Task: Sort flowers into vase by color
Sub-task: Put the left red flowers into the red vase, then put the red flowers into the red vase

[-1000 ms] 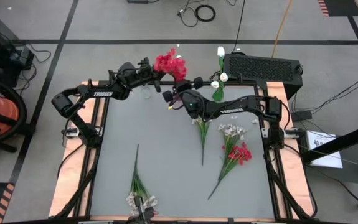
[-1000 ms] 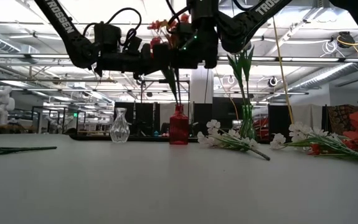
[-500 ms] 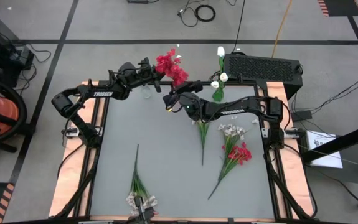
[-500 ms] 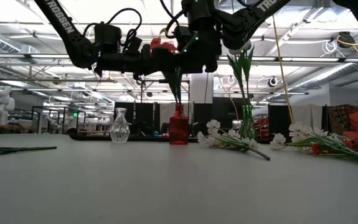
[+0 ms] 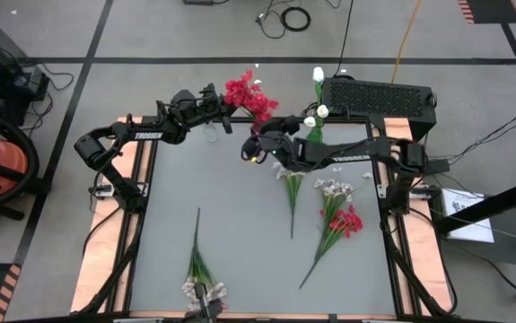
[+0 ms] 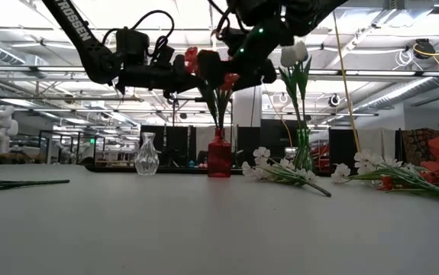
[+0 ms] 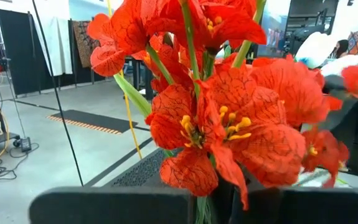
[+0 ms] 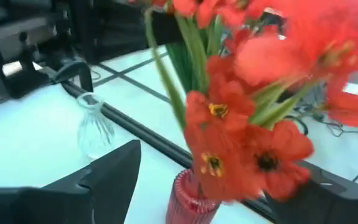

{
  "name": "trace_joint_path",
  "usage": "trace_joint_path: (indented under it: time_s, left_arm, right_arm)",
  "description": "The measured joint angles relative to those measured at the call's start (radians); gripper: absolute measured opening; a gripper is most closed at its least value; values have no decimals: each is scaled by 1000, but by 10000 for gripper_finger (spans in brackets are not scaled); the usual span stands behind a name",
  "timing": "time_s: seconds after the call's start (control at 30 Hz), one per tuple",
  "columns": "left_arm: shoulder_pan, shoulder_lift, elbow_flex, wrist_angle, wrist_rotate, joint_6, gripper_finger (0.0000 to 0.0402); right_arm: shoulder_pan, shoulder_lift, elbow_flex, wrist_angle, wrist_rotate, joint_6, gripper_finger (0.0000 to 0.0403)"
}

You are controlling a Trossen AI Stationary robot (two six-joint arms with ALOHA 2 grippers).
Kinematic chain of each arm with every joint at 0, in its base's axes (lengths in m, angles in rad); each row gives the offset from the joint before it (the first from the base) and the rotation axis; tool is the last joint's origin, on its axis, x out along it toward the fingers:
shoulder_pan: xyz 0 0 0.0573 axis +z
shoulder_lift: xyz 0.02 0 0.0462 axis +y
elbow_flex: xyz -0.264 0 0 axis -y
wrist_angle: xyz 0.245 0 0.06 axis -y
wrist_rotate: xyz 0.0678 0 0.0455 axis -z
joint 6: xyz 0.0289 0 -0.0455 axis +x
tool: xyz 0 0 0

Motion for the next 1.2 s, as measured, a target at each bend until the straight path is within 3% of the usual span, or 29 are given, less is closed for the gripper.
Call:
trace_joint_path:
  time_s: [0.3, 0.67, 0.8, 1.07, 1.2]
  left_arm:
    - [0, 0, 0, -50, 21, 44, 37]
    - [0, -9, -1, -170, 25, 47, 223]
    - [0, -72, -1, -280, 25, 99, 267]
    - [0, -245, -1, -585, -2, 158, 290]
    - [0, -332, -1, -707, -2, 156, 290]
  right_arm:
    - [31, -115, 0, -132, -53, -5, 302]
    - [167, -361, 0, -327, -41, -34, 302]
    - [221, -432, 0, -385, -41, -34, 302]
    - [322, -535, 0, -482, -40, -19, 302]
    - [385, -568, 0, -648, -41, 113, 302]
